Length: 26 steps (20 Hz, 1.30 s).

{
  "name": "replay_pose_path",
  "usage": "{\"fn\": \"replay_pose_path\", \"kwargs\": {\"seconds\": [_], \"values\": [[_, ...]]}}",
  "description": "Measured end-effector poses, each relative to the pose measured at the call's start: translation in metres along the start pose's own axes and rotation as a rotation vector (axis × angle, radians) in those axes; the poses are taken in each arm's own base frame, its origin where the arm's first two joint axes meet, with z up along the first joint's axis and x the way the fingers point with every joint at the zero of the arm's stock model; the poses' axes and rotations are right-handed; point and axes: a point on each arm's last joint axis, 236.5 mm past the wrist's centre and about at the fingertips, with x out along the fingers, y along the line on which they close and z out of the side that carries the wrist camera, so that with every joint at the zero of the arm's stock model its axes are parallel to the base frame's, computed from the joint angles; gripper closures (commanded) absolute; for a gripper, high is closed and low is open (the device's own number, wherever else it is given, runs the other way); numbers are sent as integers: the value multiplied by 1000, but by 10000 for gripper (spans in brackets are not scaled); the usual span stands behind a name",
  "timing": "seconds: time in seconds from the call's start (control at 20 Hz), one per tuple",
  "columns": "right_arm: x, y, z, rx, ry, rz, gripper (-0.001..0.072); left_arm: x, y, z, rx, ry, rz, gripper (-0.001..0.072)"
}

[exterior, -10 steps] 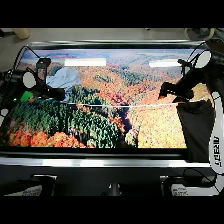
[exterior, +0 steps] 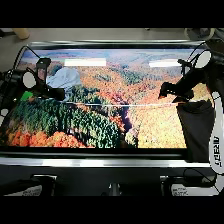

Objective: Fold the shirts.

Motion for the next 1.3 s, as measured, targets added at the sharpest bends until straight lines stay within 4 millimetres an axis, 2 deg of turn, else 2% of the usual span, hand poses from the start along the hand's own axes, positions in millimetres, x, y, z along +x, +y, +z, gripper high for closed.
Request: {"fn": "replay_pose_path", "kwargs": {"seconds": [0.4,0.6,0.65,0.7,0.8,0.95,1.05,1.2,1.25,1.3], "values": [[0,0,2,0,-9,1,45,1,-3,5,-10,-21,-12,115],[-1,3,25,-1,-104,13,45,10,-8,27,-21,-100,-33,92],[-1,4,31,-2,-130,16,45,14,-4,35,-39,-118,-34,54],[-2,4,37,-3,-152,18,45,22,6,42,-68,-124,-21,39],[-2,5,45,-9,-186,21,45,46,41,47,-170,-77,20,39],[-2,5,50,-30,-205,22,45,85,92,39,-383,9,19,39],[-2,6,54,-44,-219,22,46,109,100,43,-517,18,-62,40],[-2,6,58,-54,-235,22,46,137,90,65,-628,-41,-190,44],[-2,6,59,-58,-238,22,46,143,83,71,-645,-58,-221,113],[-3,6,59,-60,-242,22,46,150,76,78,-659,-76,-245,313]]}}
